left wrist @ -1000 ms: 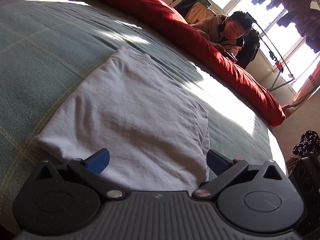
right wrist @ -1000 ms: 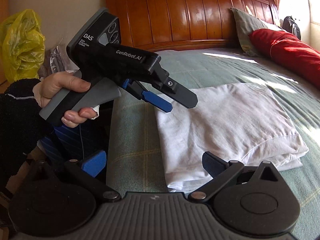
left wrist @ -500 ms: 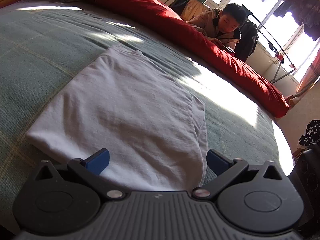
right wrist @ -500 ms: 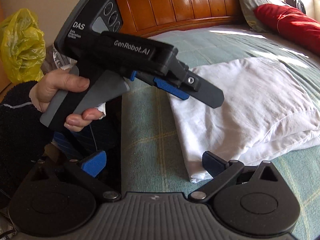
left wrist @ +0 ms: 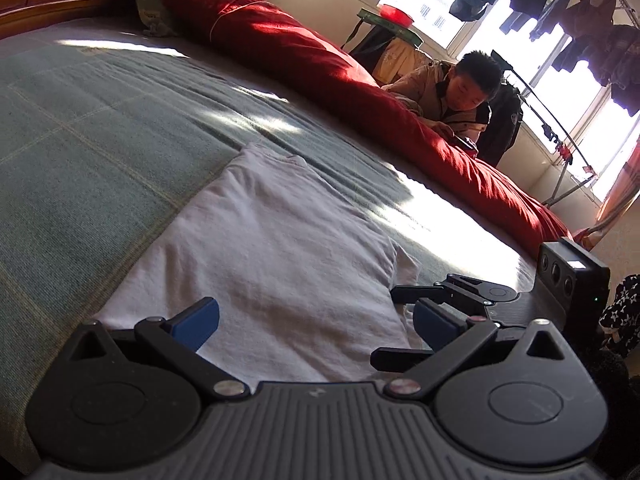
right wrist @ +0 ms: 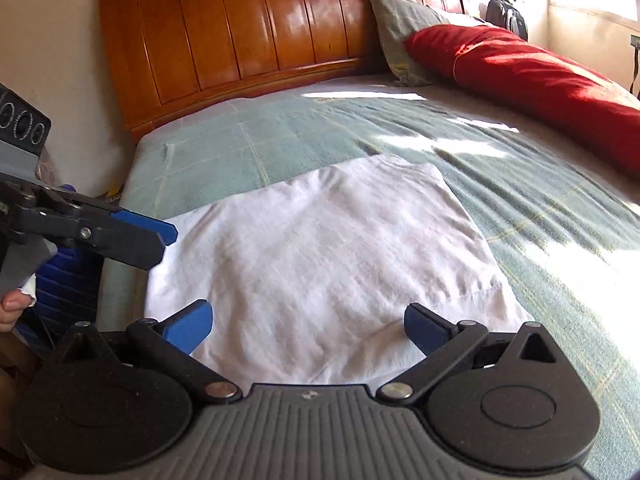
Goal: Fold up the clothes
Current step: 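Hold both open grippers above the folded white shirt, checking its edges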
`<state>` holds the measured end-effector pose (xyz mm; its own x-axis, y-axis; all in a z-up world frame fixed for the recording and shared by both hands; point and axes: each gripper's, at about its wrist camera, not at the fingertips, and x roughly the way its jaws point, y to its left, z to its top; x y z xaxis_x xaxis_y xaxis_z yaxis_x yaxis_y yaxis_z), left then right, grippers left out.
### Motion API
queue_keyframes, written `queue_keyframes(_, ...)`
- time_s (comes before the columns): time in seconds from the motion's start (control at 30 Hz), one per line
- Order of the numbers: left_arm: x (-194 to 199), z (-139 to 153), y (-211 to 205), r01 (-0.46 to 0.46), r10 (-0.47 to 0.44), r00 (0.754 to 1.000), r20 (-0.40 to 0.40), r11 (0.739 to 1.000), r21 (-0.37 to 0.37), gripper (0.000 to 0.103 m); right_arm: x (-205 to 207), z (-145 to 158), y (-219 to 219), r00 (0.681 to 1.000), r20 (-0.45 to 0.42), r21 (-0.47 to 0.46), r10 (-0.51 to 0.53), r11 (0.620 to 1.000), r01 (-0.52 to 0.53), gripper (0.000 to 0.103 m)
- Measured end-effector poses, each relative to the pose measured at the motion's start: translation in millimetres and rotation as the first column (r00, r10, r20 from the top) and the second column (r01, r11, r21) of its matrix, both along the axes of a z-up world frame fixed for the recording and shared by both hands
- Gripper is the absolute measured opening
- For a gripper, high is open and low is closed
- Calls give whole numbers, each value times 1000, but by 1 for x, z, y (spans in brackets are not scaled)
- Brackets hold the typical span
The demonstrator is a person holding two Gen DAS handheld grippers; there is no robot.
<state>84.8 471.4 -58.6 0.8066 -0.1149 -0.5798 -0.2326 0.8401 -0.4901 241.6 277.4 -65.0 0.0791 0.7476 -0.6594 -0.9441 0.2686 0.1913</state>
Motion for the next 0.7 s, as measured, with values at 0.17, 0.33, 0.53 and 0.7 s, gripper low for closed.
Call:
queue_keyframes(0.17, 12, -3, 19, -22, 22, 1000, 8, 999, -34, 102, -3, 3, -17, 1000, -24, 11, 2, 1000, -1, 103)
queue_keyframes(0.33, 42, -13, 49, -31, 39, 998, 44, 986, -162, 102, -27, 19, -18, 999, -2, 27, 55, 998, -54, 103)
queue_keyframes(0.53, 55, -34, 68, -62, 71, 997, 30, 969, -238, 102, -41, 30, -29, 997, 19, 31, 72, 997, -73, 103)
queue_keyframes(0.7, 68, -11, 62, -41, 46, 999, 21, 981, -192, 102, -38, 36, -43, 999, 5, 46, 50, 998, -50, 103)
